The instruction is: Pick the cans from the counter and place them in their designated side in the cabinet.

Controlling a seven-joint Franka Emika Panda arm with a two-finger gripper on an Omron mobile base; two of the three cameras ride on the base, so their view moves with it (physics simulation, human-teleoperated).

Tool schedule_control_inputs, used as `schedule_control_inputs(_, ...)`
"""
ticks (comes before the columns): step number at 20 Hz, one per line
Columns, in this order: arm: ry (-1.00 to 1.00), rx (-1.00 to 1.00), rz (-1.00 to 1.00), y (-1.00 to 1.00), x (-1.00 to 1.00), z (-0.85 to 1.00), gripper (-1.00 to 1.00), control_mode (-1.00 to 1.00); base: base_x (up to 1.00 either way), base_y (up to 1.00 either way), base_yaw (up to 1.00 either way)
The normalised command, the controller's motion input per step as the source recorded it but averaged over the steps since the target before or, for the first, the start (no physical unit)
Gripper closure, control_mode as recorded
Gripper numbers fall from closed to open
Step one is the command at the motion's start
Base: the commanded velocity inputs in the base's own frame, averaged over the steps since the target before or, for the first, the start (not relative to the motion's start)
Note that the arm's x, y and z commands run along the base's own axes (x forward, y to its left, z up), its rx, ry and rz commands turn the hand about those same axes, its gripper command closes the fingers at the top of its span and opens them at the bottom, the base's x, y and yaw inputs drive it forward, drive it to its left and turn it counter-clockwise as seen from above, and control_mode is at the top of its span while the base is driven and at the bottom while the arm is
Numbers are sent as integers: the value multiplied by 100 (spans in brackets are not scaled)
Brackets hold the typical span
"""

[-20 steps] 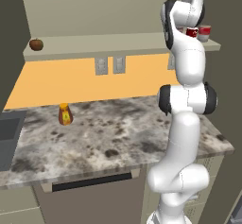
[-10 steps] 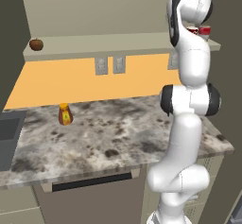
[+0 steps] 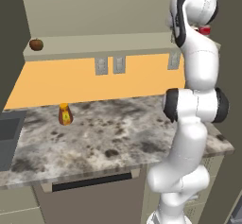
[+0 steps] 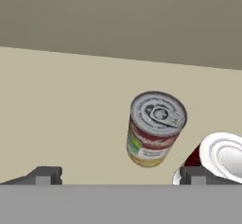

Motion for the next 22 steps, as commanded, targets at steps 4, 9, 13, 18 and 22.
schedule_control_inputs(4,-5,0,9,30,-60,-38,-100,-100,0,0,0)
schedule_control_inputs(9,-6,0,9,31,-62,-39,-100,-100,0,0,0)
schedule_control_inputs(13,-6,0,9,26,-64,-32,-100,-100,0,0,0)
schedule_control_inputs(18,-5,0,9,13,-74,-27,-100,-100,0,0,0)
schedule_control_inputs(22,-3,0,9,8,-73,-30,-100,-100,0,0,0)
